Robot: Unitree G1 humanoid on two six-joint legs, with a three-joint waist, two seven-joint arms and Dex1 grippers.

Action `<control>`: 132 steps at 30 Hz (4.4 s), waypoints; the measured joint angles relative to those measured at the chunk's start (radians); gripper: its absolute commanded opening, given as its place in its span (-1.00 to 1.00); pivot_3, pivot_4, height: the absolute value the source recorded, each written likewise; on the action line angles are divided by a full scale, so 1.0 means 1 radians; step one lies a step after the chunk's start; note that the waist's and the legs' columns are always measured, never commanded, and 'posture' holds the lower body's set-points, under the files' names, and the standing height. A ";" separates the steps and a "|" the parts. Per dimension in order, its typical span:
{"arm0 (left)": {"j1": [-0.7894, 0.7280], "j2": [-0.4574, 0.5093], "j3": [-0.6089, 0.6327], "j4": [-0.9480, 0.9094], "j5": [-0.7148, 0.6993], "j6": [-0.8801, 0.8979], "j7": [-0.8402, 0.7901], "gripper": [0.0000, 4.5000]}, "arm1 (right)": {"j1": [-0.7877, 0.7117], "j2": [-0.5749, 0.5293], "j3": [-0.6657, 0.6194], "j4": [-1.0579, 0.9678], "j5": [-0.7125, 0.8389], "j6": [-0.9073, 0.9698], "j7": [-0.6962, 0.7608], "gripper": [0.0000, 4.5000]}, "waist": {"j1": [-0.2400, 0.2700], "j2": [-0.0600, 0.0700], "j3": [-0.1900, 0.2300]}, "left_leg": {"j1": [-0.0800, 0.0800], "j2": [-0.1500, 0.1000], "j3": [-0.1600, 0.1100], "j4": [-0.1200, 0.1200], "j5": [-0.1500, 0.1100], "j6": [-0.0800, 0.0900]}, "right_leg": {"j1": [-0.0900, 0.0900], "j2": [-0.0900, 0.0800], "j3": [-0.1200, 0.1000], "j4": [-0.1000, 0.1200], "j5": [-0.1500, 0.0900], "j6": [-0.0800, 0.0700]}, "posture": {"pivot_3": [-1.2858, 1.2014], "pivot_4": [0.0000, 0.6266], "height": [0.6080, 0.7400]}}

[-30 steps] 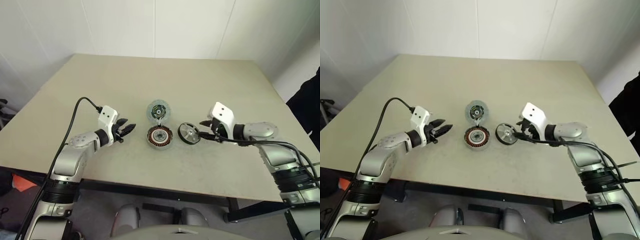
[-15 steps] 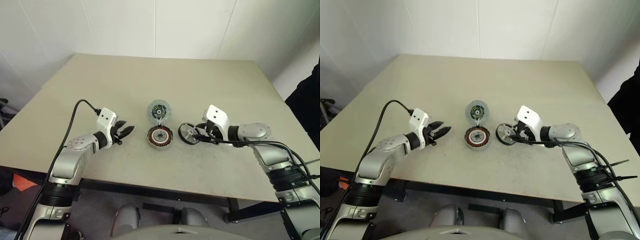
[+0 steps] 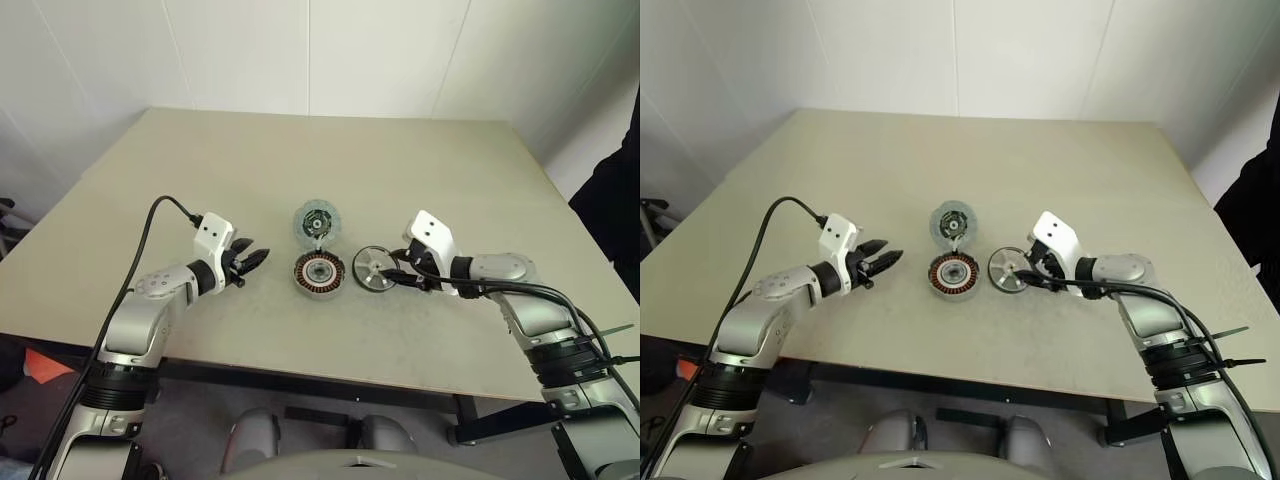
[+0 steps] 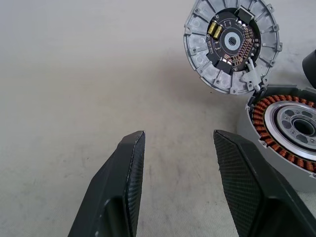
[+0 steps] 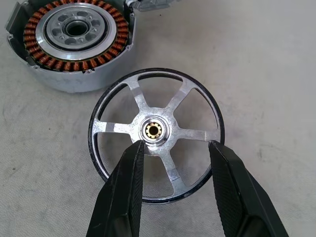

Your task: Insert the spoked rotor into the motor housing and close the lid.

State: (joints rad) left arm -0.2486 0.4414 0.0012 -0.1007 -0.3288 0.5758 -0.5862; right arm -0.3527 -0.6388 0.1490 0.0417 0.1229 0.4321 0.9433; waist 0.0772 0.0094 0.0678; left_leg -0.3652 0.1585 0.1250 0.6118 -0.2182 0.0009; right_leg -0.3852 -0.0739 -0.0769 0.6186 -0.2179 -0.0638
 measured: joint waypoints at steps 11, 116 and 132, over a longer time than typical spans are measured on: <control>0.008 0.004 0.000 -0.003 0.000 0.000 0.006 0.04 | -0.002 0.001 0.003 0.000 -0.001 0.004 0.004 0.03 | 0.000 0.000 0.000 | 0.000 0.000 0.000 0.000 0.000 0.000 | 0.000 0.000 0.000 0.000 0.000 0.000 | 0.03 -1.00 1.00; 0.017 0.008 0.000 -0.004 0.003 -0.005 0.007 0.04 | -0.078 0.062 0.023 -0.285 0.194 0.341 -0.041 -0.88 | 0.002 0.000 0.000 | 0.001 0.000 0.000 0.000 0.000 -0.001 | 0.000 0.000 0.000 0.000 0.000 0.000 | 0.03 -1.00 1.00; 0.044 0.012 0.002 -0.033 0.003 -0.004 0.027 0.04 | -0.155 0.158 0.111 -0.184 0.181 0.332 -0.076 -0.88 | 0.001 0.000 0.000 | 0.001 0.000 0.000 -0.001 0.000 -0.002 | 0.000 0.000 0.000 0.000 0.000 0.000 | 0.03 -1.00 1.00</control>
State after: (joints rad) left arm -0.2048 0.4533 0.0032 -0.1332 -0.3263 0.5718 -0.5589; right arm -0.5074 -0.4806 0.2602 -0.1426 0.3043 0.7638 0.8676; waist 0.0778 0.0094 0.0678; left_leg -0.3643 0.1586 0.1247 0.6111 -0.2180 -0.0011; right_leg -0.3856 -0.0739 -0.0768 0.6185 -0.2180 -0.0638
